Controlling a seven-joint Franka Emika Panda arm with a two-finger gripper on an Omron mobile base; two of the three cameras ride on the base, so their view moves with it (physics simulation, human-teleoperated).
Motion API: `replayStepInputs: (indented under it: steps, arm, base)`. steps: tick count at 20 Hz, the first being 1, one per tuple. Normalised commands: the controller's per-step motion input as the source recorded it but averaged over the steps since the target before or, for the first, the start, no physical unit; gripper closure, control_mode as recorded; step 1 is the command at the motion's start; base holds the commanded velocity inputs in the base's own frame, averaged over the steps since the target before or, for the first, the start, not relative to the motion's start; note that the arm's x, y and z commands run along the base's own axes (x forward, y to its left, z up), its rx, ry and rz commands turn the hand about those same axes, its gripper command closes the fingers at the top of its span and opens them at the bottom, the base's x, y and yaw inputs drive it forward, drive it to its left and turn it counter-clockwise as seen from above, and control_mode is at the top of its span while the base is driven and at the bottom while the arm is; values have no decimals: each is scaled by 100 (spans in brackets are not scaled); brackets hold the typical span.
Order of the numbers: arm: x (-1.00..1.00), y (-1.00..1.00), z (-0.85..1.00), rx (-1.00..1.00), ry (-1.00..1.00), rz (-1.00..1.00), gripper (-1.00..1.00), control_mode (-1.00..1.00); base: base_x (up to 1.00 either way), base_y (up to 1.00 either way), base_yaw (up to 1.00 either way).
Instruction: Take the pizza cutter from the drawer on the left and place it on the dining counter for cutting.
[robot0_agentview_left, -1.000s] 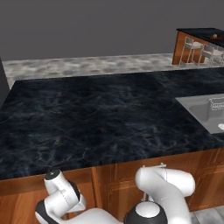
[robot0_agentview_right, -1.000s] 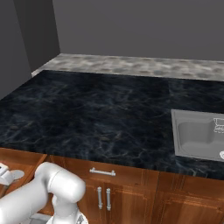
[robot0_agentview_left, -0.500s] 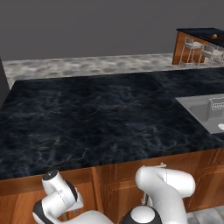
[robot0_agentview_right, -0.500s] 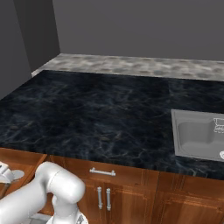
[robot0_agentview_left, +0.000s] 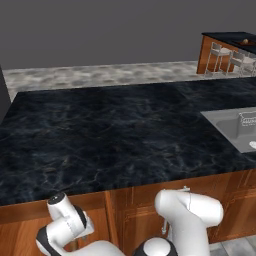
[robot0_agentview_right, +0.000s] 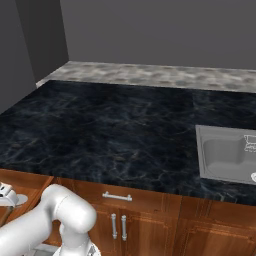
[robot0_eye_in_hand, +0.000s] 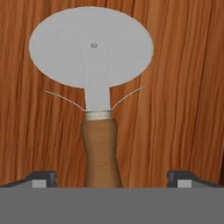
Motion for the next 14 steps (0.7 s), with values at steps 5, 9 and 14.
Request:
replayStepInputs:
  steps: [5, 9, 14]
  arm:
    - [0, 2, 0, 0, 0, 1, -100, -100]
    - [0, 3, -23, 0, 0, 0, -100, -100]
    - [0, 0, -38, 0, 0, 0, -100, -100]
  base:
    - [0, 0, 0]
    - [0, 0, 0]
    - [0, 0, 0]
